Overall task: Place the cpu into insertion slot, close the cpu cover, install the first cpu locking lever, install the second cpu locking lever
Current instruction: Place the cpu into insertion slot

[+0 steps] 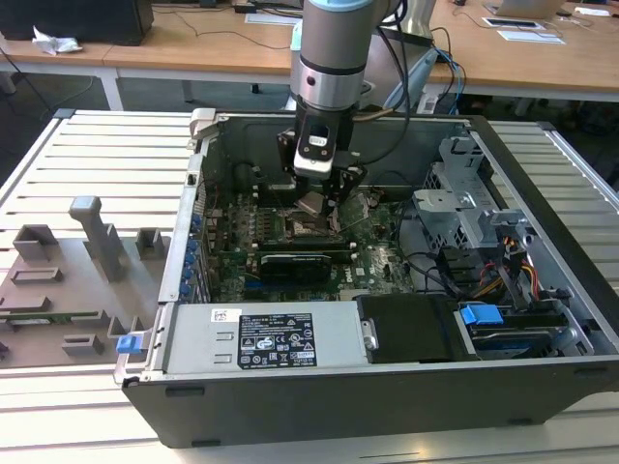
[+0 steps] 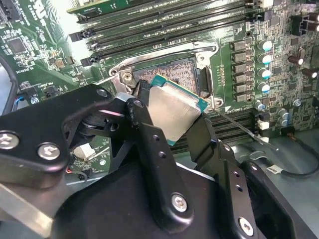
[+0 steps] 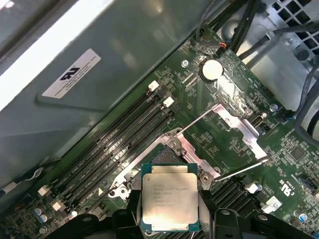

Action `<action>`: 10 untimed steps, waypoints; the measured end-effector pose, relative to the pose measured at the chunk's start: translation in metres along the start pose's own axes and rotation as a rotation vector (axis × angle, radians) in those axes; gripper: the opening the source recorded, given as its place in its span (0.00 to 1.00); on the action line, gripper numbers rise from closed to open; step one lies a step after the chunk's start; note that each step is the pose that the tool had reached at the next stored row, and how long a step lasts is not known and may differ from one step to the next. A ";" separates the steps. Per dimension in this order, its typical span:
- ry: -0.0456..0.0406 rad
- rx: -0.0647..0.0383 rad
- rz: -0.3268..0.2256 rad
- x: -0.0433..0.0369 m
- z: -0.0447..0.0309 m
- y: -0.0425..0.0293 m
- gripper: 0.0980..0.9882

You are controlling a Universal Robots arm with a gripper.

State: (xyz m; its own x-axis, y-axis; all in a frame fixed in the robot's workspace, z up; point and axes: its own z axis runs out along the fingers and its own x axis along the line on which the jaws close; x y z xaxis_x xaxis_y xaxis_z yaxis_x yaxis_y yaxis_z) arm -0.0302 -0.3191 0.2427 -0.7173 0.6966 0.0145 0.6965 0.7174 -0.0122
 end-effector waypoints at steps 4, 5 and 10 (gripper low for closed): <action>0.0000 0.000 0.045 0.0000 0.0001 0.0000 0.50; 0.0000 0.000 0.055 0.0000 0.0001 0.0000 0.50; -0.0005 0.000 0.100 0.0000 0.0003 0.0000 0.50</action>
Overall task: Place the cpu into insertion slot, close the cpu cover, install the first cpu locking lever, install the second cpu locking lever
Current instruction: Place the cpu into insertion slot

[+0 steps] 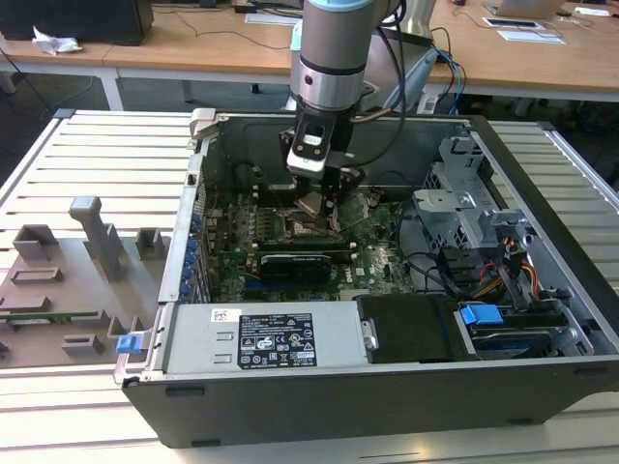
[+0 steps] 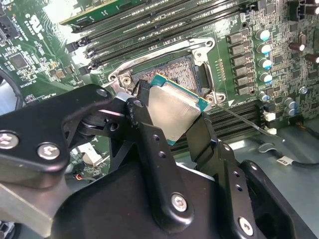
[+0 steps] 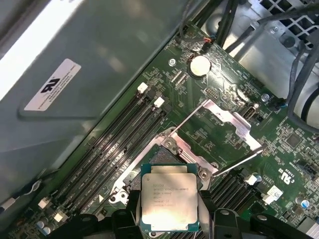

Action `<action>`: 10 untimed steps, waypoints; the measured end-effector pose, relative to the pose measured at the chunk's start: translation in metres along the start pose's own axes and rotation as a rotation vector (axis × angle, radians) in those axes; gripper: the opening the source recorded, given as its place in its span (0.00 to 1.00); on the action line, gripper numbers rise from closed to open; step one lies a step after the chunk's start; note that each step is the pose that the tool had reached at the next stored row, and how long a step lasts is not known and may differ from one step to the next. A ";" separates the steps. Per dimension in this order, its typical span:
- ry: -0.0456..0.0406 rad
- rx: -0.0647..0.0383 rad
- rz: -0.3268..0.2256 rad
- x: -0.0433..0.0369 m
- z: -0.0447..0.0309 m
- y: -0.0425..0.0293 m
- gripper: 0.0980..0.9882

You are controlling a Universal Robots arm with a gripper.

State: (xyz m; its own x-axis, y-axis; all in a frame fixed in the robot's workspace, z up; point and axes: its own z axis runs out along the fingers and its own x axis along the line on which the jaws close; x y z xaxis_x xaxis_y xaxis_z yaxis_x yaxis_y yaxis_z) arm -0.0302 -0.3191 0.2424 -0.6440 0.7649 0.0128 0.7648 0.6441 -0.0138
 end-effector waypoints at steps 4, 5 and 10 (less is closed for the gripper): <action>0.0000 0.000 0.029 0.0000 0.0001 0.0000 0.50; -0.0001 0.000 0.034 0.0000 0.0001 0.0000 0.50; -0.0001 0.000 0.085 0.0000 0.0003 0.0000 0.50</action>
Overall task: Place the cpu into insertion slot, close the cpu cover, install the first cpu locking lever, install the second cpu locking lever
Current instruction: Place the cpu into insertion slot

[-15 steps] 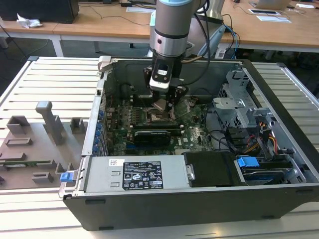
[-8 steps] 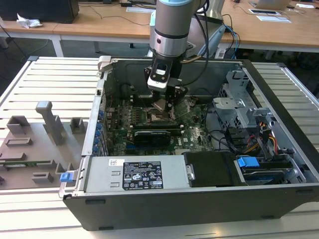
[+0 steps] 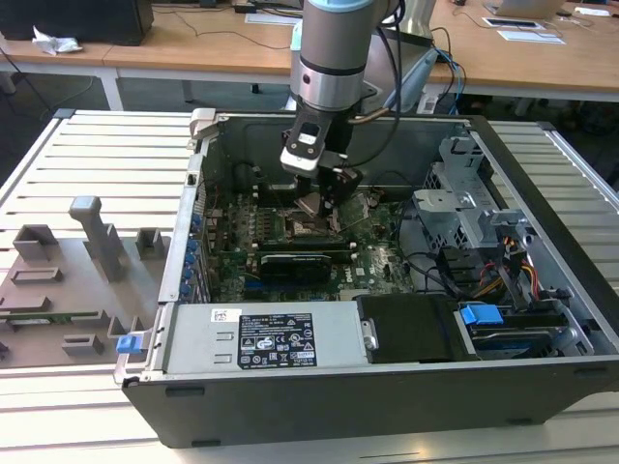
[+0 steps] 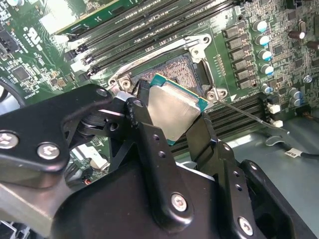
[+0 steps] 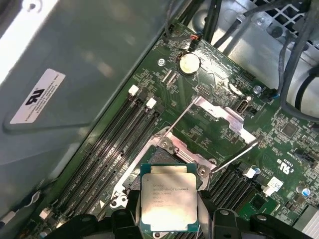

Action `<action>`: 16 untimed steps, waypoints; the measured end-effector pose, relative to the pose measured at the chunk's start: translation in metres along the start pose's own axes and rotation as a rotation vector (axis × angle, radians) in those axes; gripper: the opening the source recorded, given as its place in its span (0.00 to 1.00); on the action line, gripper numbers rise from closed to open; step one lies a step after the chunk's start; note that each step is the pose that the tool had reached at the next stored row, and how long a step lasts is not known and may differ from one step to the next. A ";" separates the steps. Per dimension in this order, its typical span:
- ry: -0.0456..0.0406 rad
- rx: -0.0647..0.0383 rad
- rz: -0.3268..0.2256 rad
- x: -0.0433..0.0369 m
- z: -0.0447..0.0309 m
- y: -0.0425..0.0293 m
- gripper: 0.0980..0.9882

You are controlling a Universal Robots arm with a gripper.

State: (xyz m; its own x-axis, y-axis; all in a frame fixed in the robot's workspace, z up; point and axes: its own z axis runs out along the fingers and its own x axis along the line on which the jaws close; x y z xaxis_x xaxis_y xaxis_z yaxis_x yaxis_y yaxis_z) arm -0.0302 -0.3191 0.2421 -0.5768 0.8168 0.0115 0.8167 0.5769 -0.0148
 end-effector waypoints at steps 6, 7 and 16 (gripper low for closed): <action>0.0002 0.000 0.054 0.0000 0.0002 0.0000 0.50; 0.0003 0.000 0.061 0.0000 0.0002 0.0000 0.50; -0.0009 0.000 0.140 0.0000 0.0004 0.0000 0.50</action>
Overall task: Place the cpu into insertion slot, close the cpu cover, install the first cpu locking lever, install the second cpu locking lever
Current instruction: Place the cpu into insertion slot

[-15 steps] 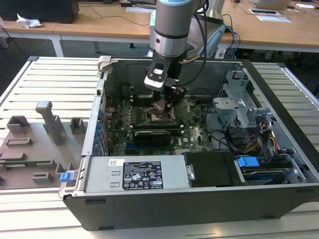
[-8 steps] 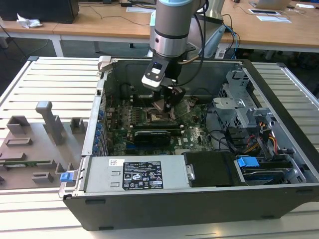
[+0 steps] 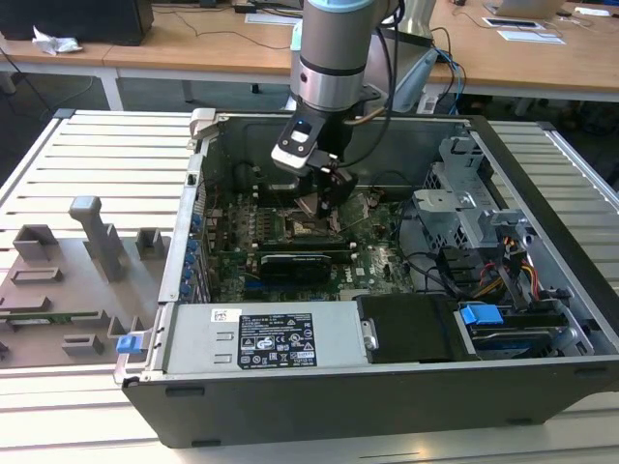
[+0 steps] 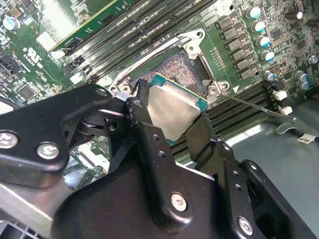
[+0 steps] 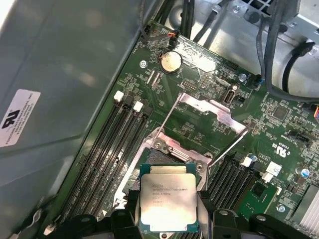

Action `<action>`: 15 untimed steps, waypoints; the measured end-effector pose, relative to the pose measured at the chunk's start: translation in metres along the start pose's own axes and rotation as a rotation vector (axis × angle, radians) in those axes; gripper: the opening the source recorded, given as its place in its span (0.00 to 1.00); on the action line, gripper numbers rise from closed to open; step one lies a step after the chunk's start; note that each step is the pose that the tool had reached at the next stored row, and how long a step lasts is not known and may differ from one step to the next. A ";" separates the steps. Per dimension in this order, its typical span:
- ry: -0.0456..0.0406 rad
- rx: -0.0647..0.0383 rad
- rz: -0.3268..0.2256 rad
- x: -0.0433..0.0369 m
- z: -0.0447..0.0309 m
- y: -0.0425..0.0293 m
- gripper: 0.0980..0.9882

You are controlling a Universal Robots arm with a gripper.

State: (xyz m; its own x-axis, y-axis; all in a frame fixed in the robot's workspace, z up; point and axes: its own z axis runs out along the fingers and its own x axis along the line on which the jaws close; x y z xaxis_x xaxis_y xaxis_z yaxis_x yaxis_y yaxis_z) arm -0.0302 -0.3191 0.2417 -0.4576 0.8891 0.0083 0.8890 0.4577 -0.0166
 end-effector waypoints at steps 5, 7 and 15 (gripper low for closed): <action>-0.0004 0.000 0.033 0.0000 0.0001 0.0000 0.50; -0.0005 0.000 0.050 0.0000 0.0001 0.0000 0.50; -0.0013 0.001 0.116 0.0000 0.0003 0.0000 0.50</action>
State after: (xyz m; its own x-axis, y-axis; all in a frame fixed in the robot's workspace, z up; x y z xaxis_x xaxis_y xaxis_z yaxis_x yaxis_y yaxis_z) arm -0.0302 -0.3191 0.2414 -0.3520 0.9360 0.0050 0.9358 0.3521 -0.0181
